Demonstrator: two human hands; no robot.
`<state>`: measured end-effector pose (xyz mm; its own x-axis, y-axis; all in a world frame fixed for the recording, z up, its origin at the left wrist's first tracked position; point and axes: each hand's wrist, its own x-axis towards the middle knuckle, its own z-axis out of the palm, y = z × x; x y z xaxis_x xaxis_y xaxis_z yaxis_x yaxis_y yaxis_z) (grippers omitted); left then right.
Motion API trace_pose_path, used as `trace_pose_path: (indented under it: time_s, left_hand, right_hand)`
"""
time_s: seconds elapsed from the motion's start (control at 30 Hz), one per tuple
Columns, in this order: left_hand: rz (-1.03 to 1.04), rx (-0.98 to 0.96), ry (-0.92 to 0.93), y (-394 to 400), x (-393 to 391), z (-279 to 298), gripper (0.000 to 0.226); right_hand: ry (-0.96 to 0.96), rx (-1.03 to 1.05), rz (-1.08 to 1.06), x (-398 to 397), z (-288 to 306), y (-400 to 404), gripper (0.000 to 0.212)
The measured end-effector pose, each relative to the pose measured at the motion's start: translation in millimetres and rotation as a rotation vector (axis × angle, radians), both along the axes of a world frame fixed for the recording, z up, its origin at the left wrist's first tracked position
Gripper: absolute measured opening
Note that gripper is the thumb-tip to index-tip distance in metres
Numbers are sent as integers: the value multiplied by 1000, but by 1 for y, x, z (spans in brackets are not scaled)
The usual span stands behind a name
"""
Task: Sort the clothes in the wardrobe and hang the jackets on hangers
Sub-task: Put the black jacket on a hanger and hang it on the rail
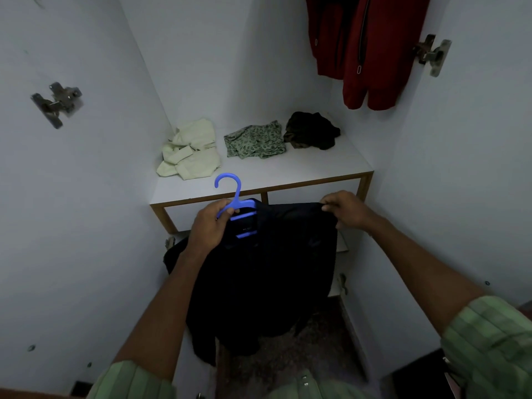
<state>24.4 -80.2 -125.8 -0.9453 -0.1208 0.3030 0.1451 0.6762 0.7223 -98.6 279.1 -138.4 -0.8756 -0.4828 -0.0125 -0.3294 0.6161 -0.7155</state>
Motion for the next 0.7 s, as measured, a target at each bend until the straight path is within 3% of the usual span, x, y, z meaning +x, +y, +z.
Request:
trace_pose_path:
  time_s: [0.13,0.23,0.3,0.4,0.43,0.5,0.57,0.63,0.7]
  left_hand:
    - [-72,-58,-21,-2,3,2,14]
    - [-128,-140,10,-1,5,3,15]
    - [-132,-127,37,1,4,5,14]
    - [-114,-110,37,6,0,6,14]
    - [-94,-117,45,8,-1,6,14]
    - [-66,-140,78,12,-6,8,14]
    - [-78,-164,119,17,-12,11,13]
    - [-114,-204,153,20,-17,14,11]
    - [-156,-256,178,26,-19,16,6]
  right_hand:
    - [-197,-297,-115,-3,0,-4,21]
    - [-246,-323,-191,-13,-7,-3,21]
    - [-76,-151,-250,-19,-17,2,7]
    - [303,67,-298,-11,-31,-3,17]
    - [393,21,-268,-4,-31,-11,18]
    - [349,-81,-117,16,-18,-32,26]
    - [170,-30,102,36,-10,-53,28]
    - [127,41,239,41,-15,-63,7]
    - [128,120,271,28,-17,-63,12]
